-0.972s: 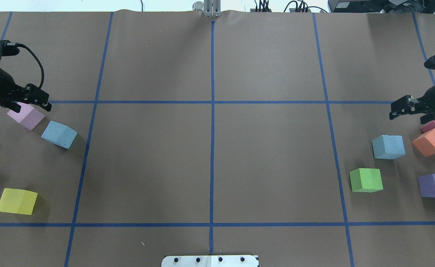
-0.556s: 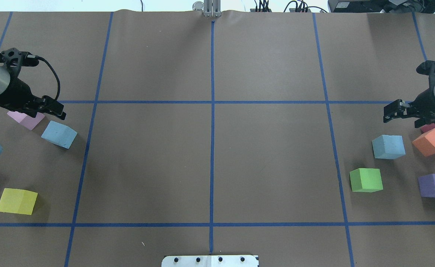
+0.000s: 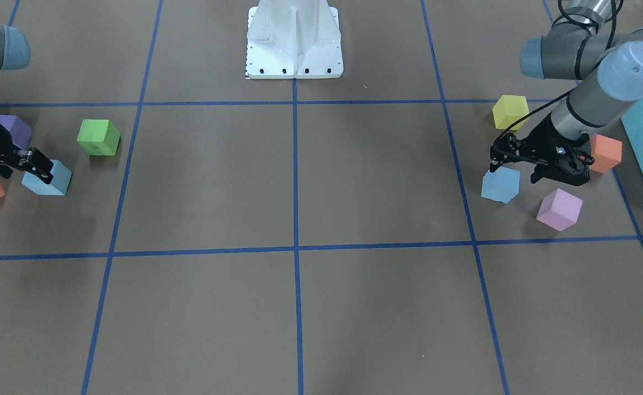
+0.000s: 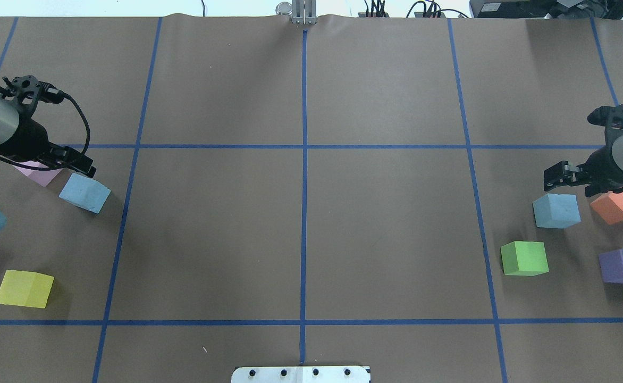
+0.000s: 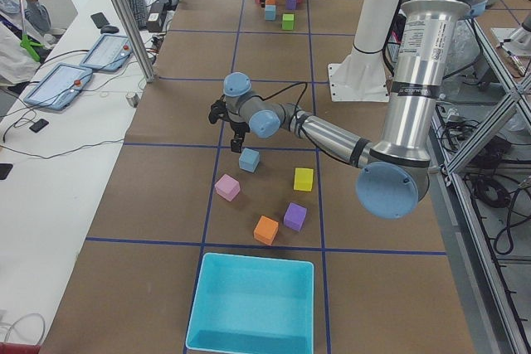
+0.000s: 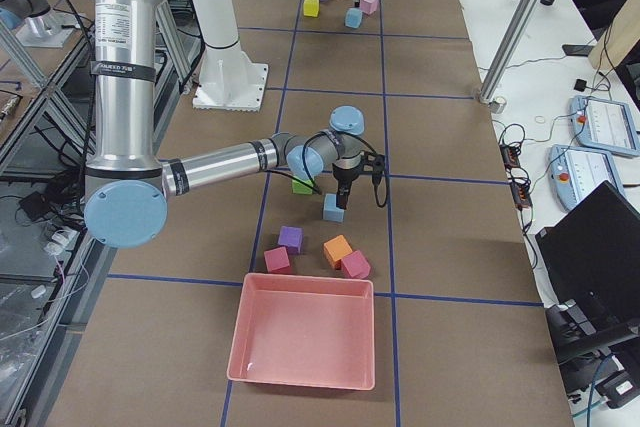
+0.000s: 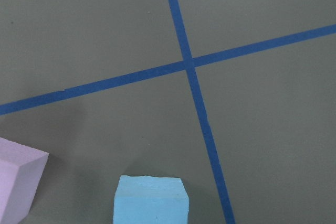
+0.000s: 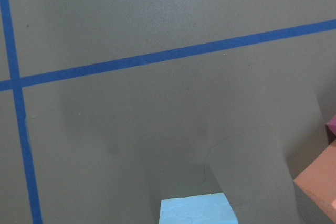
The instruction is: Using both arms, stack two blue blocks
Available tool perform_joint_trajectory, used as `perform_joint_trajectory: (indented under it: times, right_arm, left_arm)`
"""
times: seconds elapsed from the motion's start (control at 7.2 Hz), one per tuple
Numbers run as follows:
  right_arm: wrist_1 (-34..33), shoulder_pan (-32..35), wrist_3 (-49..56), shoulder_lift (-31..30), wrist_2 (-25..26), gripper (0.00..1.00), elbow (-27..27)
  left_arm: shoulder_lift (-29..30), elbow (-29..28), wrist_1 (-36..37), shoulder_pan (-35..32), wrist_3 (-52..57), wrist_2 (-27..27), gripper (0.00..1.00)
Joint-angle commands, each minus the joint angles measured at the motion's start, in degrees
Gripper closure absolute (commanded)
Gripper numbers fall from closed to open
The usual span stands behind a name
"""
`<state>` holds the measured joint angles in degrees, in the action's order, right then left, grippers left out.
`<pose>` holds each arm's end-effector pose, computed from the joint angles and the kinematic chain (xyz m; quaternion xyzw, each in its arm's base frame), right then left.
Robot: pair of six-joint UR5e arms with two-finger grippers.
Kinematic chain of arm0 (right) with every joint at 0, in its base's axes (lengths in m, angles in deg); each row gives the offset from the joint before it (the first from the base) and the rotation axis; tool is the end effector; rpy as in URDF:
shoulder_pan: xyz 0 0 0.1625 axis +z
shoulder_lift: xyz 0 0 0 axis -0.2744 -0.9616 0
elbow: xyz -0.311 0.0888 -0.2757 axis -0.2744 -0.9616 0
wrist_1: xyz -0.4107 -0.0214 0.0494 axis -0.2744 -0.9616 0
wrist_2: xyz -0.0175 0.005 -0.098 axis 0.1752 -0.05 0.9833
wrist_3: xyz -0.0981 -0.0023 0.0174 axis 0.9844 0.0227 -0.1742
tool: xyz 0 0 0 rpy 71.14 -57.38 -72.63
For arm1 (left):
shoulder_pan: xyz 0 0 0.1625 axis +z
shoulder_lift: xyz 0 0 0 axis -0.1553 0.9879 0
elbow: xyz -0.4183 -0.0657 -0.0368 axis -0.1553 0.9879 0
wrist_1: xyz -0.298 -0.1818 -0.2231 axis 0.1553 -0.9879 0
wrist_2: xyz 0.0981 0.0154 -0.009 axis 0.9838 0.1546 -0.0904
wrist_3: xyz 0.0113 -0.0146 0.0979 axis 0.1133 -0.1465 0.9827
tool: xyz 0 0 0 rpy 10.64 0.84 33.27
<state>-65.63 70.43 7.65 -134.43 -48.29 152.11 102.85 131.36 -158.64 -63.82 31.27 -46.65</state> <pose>-0.2157 -0.4427 0.5358 0.0023 -0.3688 0.0785 0.9262 0.2598 -0.4962 0.4533 0.0826 0.4242 0.1126 0.8947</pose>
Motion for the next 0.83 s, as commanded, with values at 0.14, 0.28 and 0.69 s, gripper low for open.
perform_joint_trajectory:
  times: [0.14, 0.28, 0.69]
  right_arm:
    - [3.7, -2.5, 4.5, -2.0, 0.9, 0.01, -0.2]
    - [3.8, -2.6, 4.9, -2.6, 0.9, 0.01, -0.2]
    - [3.7, -3.5, 4.9, -2.1, 1.0, 0.01, -0.8]
  left_arm:
    - [-0.7, 0.0, -0.1, 0.0, 0.2, 1.4, 0.02]
    - [-0.7, 0.0, 0.0, 0.0, 0.2, 1.4, 0.02]
    - [-0.8, -0.1, 0.0, 0.0, 0.2, 1.4, 0.02]
